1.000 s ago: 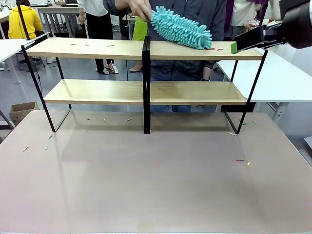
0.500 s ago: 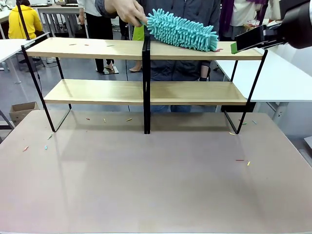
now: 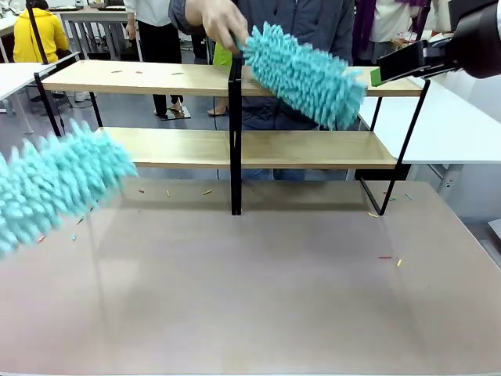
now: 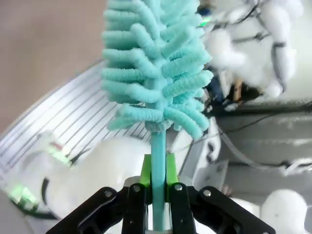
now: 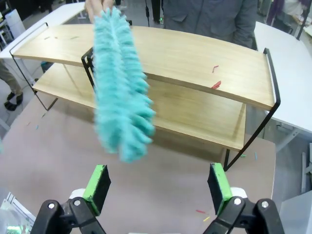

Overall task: Clean the shelves.
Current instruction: Clean another randomly selected level of the Shelf with the Duster.

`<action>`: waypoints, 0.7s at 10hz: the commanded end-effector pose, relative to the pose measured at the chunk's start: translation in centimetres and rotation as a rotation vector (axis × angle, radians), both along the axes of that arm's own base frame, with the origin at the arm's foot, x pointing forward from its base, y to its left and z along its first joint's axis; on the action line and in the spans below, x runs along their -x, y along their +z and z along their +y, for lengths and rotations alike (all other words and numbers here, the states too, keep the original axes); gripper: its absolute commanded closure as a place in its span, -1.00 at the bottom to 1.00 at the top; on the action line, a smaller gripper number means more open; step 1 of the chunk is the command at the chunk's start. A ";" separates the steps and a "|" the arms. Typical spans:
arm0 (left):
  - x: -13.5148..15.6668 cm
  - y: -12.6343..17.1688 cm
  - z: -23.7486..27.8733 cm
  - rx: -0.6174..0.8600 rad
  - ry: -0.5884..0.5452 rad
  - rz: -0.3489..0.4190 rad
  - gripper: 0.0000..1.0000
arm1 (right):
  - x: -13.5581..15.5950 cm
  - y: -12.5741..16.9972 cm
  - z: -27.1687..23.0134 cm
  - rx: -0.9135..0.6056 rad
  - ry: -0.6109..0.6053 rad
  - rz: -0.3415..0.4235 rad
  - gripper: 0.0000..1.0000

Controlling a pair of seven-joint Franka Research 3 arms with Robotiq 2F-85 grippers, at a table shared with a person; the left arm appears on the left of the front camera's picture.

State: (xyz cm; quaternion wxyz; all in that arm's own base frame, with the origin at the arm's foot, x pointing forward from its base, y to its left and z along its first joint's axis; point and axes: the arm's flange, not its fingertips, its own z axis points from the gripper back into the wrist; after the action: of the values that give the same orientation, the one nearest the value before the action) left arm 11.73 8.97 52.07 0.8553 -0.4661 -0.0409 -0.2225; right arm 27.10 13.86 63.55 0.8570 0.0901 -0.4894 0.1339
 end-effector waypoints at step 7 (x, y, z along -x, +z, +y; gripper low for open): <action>-3.6 1.4 -7.6 -0.213 -0.060 -0.027 0.74 | 0.0 0.1 0.0 -0.003 0.001 -0.001 -1.00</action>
State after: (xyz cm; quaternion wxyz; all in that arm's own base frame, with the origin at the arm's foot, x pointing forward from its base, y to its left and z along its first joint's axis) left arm 16.68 0.41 53.02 0.9026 -0.3565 -0.0181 -0.2405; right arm 27.10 13.86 63.55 0.8570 0.0901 -0.4894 0.1340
